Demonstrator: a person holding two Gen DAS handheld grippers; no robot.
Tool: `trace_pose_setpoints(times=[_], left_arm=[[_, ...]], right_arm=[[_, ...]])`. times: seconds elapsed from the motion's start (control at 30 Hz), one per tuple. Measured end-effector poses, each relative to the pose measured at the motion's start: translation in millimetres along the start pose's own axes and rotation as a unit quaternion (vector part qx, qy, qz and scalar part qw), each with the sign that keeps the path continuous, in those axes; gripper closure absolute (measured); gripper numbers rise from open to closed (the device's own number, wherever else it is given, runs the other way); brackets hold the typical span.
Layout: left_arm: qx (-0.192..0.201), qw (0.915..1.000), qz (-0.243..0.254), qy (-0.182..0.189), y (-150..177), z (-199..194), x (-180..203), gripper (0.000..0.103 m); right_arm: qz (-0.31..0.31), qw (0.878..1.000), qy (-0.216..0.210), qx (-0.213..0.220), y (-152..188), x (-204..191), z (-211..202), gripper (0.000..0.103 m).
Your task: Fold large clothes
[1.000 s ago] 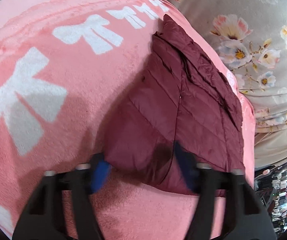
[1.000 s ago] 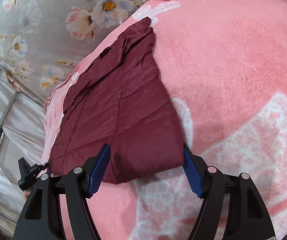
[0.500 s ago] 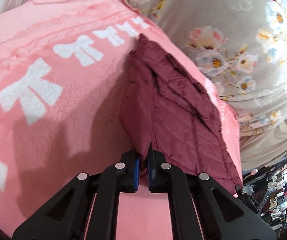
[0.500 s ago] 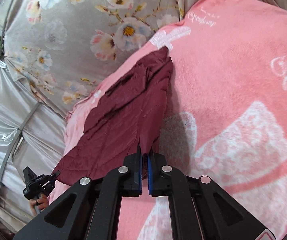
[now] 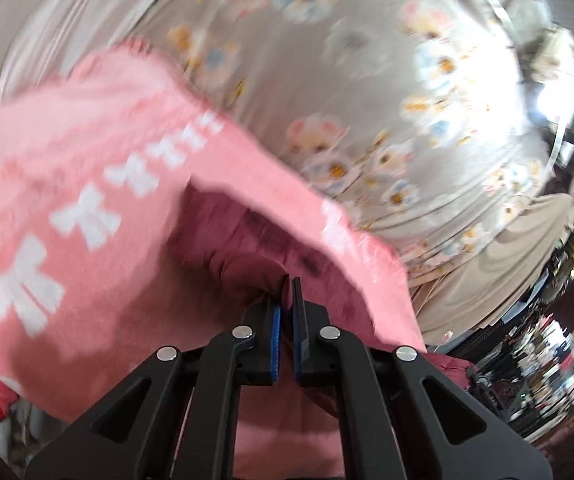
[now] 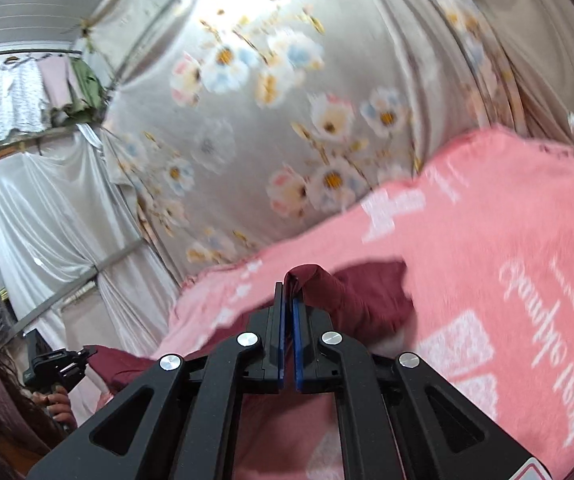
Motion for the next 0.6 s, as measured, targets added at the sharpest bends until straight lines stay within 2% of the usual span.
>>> trace_pose_setpoints(times=[0.1, 0.2, 0.37, 0.43, 0.6], left_arm=[[0.042, 0.9989, 0.019, 0.007, -20.2, -16.0, 21.4, 0.100], [0.048, 0.9982, 0.034, -0.011, -48.0, 8.9, 28.4, 0.100], [0.005, 0.9959, 0.043, -0.080, -85.3, 107.7, 15.4, 0.099], [-0.018, 0.9922, 0.049, -0.113, -94.5, 157.0, 6.9, 0.099], [-0.066, 0.9797, 0.067, -0.177, -95.1, 250.6, -12.4, 0.099]], right_arm=[[-0.012, 1.000, -0.007, 0.023, -28.1, -6.0, 17.3, 0.100], [-0.002, 1.000, -0.015, 0.014, -46.4, 10.1, 60.0, 0.100], [0.035, 0.998, 0.033, -0.038, -56.2, 67.2, 158.5, 0.100], [0.051, 0.996, 0.053, -0.058, -54.0, 89.9, 191.3, 0.101], [0.076, 0.986, 0.107, -0.102, -34.3, 143.8, 253.6, 0.101]])
Point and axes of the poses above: each gripper's, at about its wrist camera, not at the fingertips, and z roughly the way its jaws point, x to its right, y to its underside, the point moved 5 cm from there along z, roughly the way its jaws point, and after that the axes turned 10 degrees about -y, right-handed, at the moved point
